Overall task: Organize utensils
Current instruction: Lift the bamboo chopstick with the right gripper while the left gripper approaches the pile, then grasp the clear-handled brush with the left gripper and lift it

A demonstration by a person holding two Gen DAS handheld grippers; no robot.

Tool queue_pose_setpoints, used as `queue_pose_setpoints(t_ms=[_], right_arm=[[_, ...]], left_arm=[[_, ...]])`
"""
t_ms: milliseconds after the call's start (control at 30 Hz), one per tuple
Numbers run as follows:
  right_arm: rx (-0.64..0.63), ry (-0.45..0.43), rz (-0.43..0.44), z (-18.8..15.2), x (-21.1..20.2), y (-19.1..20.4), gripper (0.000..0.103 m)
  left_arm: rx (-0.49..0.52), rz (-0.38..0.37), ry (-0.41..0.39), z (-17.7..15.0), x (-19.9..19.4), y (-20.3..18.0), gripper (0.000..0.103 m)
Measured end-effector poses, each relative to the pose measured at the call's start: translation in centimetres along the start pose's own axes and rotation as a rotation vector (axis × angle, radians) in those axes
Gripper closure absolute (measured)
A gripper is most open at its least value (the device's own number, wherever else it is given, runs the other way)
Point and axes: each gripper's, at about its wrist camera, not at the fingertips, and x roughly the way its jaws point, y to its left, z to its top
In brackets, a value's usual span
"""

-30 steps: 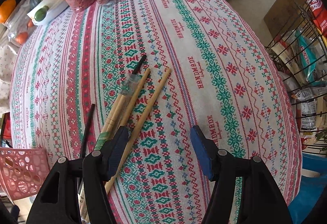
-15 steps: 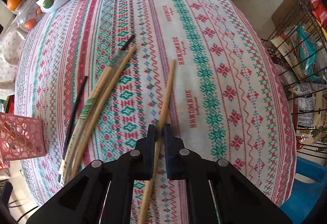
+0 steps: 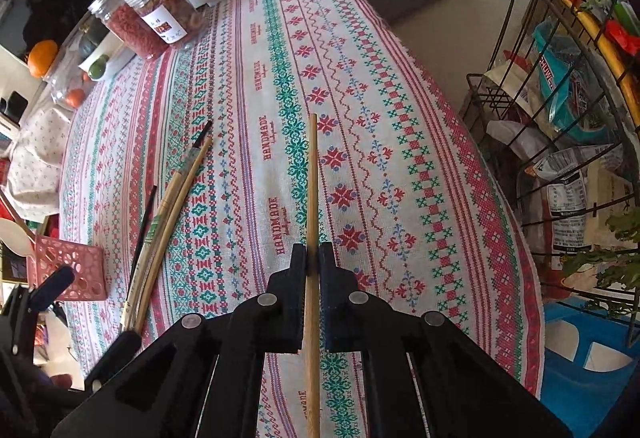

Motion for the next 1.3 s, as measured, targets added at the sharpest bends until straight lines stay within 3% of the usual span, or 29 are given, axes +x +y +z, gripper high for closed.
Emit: queue_pose_setpoints(t_ms=[67,133,467,700,1300], right_arm=[[0.009,0.001,0.022,0.3,-0.2,-0.4,0.097],[0.021,0.001,0.044,0.4,-0.3,-0.5,0.097],[-0.012,0.006,0.097,0.8,0.0,0.2,0.097],[-0.021,-0.015,0.117,0.7,-0.6,0.7,0.097],[-0.168,-0.251,0.230,-3.0,-8.5,6.9,0.097]], left_arm=[[-0.033,-0.018,0.036,1.7,1.6,0.1,0.024],[-0.047,-0.016,0.066,2.9,3.0,0.3,0.042],[-0.045,0.018,0.173,5.0,7.4,0.5,0.089],[-0.035,0.016,0.114,4.2,5.8,0.4,0.097],[-0.023,-0.144,-0.320,-2.7,-8.3,4.0,0.098]])
